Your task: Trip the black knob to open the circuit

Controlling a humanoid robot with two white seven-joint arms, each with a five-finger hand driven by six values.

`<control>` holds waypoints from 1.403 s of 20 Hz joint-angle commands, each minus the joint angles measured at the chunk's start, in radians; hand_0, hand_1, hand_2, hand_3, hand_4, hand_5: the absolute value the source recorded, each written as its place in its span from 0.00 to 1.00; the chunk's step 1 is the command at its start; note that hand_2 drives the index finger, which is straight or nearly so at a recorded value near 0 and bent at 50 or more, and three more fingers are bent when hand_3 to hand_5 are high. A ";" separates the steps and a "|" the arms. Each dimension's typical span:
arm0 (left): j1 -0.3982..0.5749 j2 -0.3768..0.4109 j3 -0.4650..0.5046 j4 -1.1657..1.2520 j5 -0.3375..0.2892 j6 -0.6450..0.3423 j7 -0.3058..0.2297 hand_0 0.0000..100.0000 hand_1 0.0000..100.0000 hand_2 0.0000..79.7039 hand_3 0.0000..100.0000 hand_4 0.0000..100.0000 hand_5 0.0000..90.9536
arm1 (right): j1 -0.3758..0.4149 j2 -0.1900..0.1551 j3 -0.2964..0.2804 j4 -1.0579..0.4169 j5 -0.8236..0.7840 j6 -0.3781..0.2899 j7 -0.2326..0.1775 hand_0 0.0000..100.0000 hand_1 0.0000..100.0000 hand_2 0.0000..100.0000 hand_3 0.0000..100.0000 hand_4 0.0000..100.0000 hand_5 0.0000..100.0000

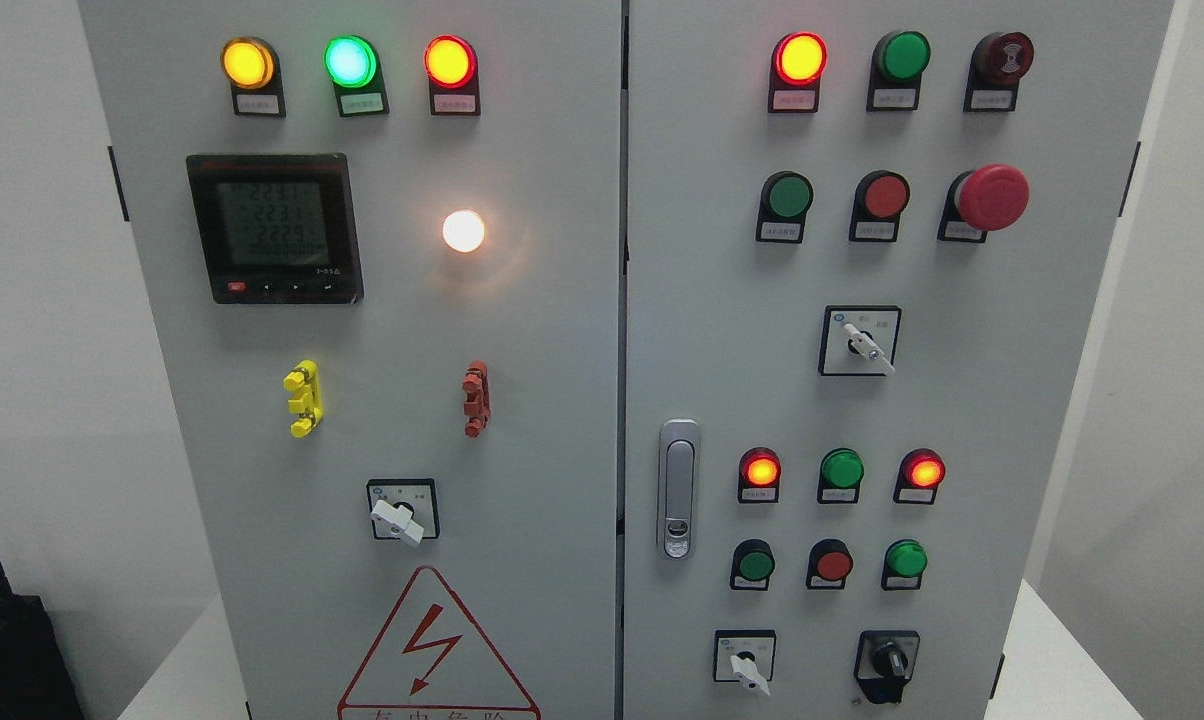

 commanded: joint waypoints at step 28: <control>0.000 0.000 0.000 -0.025 0.000 0.003 0.000 0.12 0.39 0.00 0.00 0.00 0.00 | 0.182 -0.002 0.046 -0.492 -0.002 -0.367 -0.095 0.00 0.14 0.00 0.12 0.04 0.00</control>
